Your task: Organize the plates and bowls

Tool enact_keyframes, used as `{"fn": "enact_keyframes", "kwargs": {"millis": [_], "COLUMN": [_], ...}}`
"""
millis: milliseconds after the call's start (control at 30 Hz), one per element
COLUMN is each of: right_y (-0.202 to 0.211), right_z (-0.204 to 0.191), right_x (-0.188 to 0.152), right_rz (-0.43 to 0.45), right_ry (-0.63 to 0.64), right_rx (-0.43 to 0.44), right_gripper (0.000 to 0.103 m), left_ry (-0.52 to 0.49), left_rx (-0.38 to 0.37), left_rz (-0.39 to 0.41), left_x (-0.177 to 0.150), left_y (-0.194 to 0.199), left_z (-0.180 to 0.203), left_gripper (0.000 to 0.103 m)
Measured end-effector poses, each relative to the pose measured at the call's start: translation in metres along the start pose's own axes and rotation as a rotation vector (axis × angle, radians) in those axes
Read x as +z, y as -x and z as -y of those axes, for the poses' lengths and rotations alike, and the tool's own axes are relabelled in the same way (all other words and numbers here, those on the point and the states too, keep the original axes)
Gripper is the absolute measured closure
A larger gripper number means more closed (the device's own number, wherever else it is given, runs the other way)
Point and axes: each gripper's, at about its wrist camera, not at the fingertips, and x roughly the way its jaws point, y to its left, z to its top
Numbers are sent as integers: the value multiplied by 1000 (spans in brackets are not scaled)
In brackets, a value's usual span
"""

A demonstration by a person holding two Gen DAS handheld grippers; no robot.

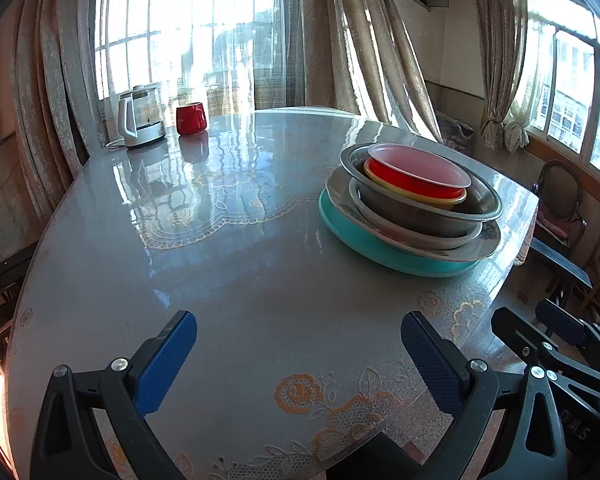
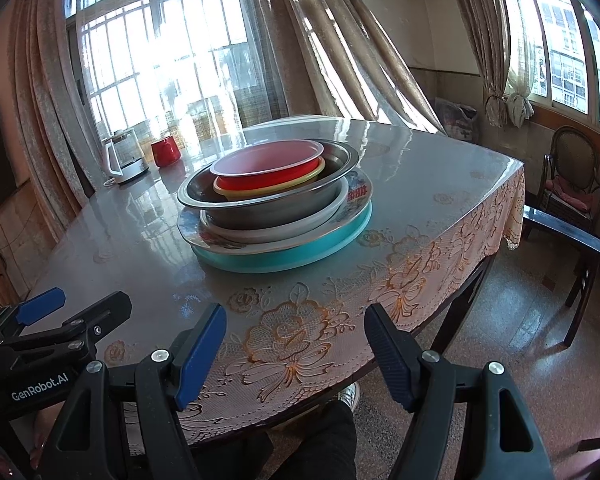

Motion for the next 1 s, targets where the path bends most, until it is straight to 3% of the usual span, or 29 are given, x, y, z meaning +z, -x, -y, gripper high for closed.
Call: {"fn": "enact_keyframes", "kwargs": {"millis": [1000], "right_y": [-2], "right_z": [3], "right_x": [0], "right_rz": [-7], "right_ry": [-7], "right_rx": [1], "right_gripper": [30], "left_ry": [-9], "left_rx": [-10], "left_rz": [-2], "left_x": [0], "left_y": [0], "left_z": [3], "left_gripper": [0]}}
